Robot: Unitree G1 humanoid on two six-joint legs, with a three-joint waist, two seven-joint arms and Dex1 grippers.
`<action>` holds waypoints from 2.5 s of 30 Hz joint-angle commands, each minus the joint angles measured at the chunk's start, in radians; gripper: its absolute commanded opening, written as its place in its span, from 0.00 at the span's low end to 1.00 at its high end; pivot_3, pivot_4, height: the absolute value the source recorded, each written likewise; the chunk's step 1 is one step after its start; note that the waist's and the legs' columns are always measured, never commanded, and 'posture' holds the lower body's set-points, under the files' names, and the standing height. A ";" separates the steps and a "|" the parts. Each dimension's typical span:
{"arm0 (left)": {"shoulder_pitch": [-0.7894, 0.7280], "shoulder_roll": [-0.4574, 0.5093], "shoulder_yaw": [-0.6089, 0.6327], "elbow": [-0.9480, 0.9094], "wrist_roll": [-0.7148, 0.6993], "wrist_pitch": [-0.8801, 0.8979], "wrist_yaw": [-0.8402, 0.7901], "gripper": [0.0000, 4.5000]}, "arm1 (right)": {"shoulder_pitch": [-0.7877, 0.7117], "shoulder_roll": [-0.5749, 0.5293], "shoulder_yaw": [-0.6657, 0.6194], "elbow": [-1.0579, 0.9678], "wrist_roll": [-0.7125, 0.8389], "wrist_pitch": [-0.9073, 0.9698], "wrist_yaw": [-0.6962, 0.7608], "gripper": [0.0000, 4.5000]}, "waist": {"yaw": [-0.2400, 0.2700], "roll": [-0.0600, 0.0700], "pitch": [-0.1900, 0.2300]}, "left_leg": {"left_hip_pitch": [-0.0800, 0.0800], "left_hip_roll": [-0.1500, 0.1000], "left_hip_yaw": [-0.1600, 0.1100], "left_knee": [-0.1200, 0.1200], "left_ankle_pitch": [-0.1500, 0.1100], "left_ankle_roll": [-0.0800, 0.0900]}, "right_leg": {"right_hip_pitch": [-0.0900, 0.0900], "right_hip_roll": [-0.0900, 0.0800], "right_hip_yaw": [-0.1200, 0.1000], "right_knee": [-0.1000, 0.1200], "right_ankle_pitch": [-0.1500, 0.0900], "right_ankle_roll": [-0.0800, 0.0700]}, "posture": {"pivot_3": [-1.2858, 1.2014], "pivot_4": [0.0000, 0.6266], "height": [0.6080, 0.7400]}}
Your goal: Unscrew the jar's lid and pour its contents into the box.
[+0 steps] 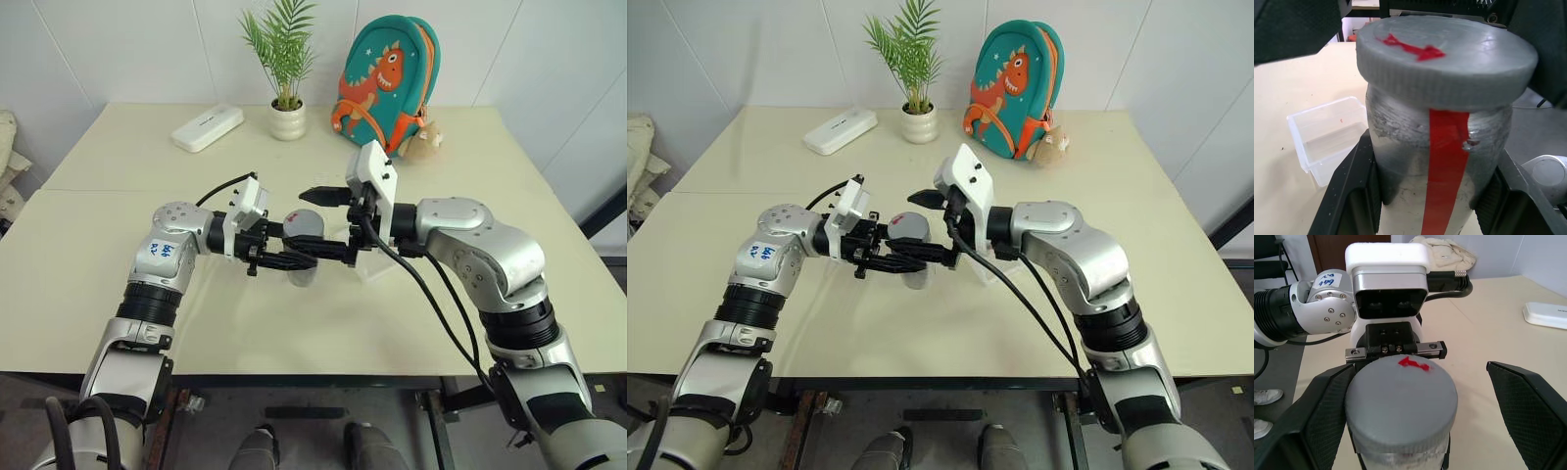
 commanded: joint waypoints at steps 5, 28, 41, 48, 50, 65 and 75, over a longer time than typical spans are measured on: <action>-0.015 0.000 0.007 -0.013 -0.011 -0.026 -0.021 0.43 | 0.017 -0.053 -0.074 -0.064 0.011 0.044 -0.033 1.00 | 0.000 0.000 0.000 | 0.000 0.000 0.000 0.000 0.000 0.000 | 0.000 0.000 0.000 0.000 0.000 0.000 | 0.52 0.24 1.00; -0.025 -0.002 0.006 0.017 0.000 -0.044 -0.026 0.43 | 0.091 -0.161 -0.130 -0.227 0.103 0.167 -0.040 1.00 | 0.001 0.000 0.000 | 0.000 0.000 0.000 0.000 0.000 0.000 | 0.000 0.000 0.000 -0.001 0.000 0.000 | 0.52 0.24 1.00; -0.042 -0.009 0.004 0.056 0.007 -0.066 -0.034 0.43 | 0.055 -0.144 -0.158 -0.249 0.167 0.200 -0.100 1.00 | 0.000 0.000 0.000 | 0.000 0.000 0.000 0.000 0.000 0.000 | 0.000 0.000 0.000 -0.001 0.000 0.000 | 0.52 0.24 1.00; -0.053 -0.016 0.000 0.073 0.011 -0.081 -0.041 0.43 | -0.016 -0.053 -0.109 -0.177 0.149 0.187 -0.130 1.00 | 0.002 0.000 0.000 | 0.000 0.000 0.000 0.000 0.000 0.000 | 0.000 0.000 0.000 -0.001 0.000 0.000 | 0.52 0.24 1.00; -0.056 -0.018 -0.001 0.075 0.011 -0.084 -0.041 0.43 | -0.025 -0.046 -0.092 -0.168 0.146 0.187 -0.121 1.00 | 0.003 0.000 0.000 | -0.001 0.000 0.000 0.000 0.000 0.000 | 0.000 0.000 0.000 -0.001 0.000 0.000 | 0.52 0.24 1.00; -0.051 -0.017 0.003 0.058 0.009 -0.084 -0.033 0.43 | -0.064 -0.018 -0.010 -0.094 0.079 0.156 -0.094 1.00 | 0.000 0.000 0.000 | 0.000 0.000 0.000 0.000 0.000 0.000 | 0.000 0.000 0.000 -0.001 0.000 0.000 | 0.52 0.24 1.00; -0.046 -0.015 0.002 0.053 0.009 -0.081 -0.029 0.43 | -0.066 -0.010 -0.015 -0.098 0.074 0.165 -0.077 0.96 | 0.000 0.000 0.000 | 0.000 0.000 0.000 0.000 0.000 0.000 | 0.000 0.000 0.000 0.000 0.000 0.000 | 0.52 0.24 1.00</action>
